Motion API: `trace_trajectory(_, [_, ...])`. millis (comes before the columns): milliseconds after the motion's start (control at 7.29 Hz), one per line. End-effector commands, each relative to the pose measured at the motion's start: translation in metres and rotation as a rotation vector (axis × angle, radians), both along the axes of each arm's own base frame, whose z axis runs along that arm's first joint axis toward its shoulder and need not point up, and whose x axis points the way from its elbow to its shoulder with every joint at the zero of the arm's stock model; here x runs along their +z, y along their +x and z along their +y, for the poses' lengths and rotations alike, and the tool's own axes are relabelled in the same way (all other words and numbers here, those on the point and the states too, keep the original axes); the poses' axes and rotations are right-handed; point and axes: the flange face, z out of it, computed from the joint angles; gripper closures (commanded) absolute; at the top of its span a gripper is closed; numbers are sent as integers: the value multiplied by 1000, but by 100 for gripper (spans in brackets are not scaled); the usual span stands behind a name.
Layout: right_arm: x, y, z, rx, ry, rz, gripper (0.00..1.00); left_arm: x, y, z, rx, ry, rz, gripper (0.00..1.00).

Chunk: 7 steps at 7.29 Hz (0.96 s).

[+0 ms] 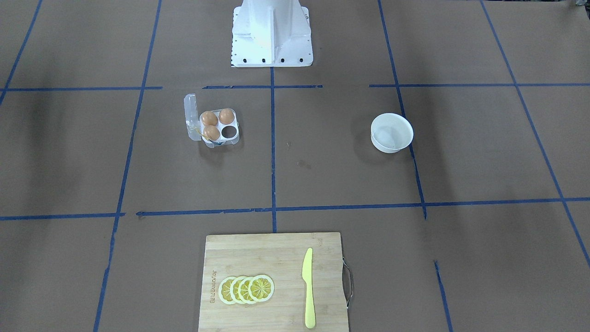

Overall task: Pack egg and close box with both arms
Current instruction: 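Move the right gripper toward the open clear carton lid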

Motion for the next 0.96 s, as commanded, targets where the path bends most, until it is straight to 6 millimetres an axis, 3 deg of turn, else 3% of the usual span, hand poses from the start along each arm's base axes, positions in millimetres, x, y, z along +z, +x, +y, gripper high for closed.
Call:
trace_trajectory(0, [-31, -65, 19, -91, 46, -51, 0, -9, 0, -2, 0, 18, 0, 0])
trace_trajectory(275, [-65, -132, 36, -45, 10, -119, 0, -11, 0, -3, 0, 24, 7, 0])
trace_trajectory(686, [-163, -257, 61, 43, -10, -179, 0, -17, 1, -4, 2, 38, 6, 0])
trace_trajectory(824, [-186, -285, 72, 65, -17, -194, 0, -18, 1, -5, 2, 39, 6, 0])
